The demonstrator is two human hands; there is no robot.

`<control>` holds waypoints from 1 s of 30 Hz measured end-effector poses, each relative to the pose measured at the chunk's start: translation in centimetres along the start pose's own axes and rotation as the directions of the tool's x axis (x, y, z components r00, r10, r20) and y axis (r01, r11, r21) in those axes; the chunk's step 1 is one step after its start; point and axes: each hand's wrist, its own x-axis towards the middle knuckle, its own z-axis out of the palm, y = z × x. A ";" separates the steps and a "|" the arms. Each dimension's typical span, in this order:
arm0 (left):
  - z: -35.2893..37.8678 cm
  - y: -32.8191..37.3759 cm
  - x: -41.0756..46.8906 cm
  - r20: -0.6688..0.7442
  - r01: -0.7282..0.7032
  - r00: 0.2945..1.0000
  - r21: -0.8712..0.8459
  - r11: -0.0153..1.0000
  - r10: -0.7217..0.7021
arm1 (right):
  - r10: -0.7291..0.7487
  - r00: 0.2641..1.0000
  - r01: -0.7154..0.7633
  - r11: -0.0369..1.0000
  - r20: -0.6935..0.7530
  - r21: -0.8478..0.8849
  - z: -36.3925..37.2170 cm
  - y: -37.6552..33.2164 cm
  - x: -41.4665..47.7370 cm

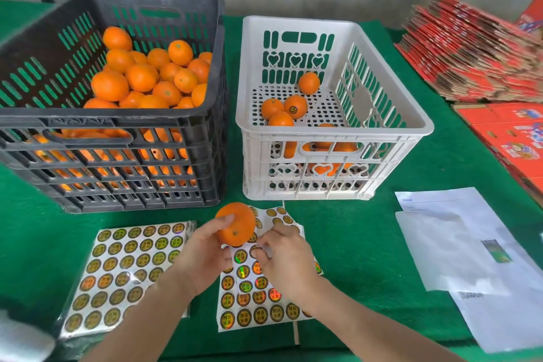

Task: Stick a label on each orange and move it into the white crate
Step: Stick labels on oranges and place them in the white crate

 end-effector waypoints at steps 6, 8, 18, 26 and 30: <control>-0.3 0.0 0.3 0.001 0.038 0.999 -0.057 0.998 -0.038 | -0.073 0.993 0.085 0.987 -0.097 0.133 0.4 0.1 -0.6; -0.4 0.1 0.2 0.001 0.050 0.999 -0.028 0.998 -0.050 | -0.058 0.995 0.075 0.974 -0.085 0.212 0.4 0.0 -0.8; -0.6 0.4 -1.5 -0.114 -0.073 0.974 0.660 0.748 0.196 | 0.367 0.888 -0.459 0.723 0.275 0.516 -2.4 0.4 0.0; -0.2 0.7 -1.6 0.148 -0.175 0.979 0.253 0.952 0.141 | 0.224 0.921 -0.390 0.484 0.320 0.783 -6.2 -2.3 2.0; 0.4 0.9 -1.6 0.194 -0.154 0.972 0.083 0.985 0.135 | 0.115 0.954 -0.283 0.654 0.277 0.702 -6.4 -3.0 2.0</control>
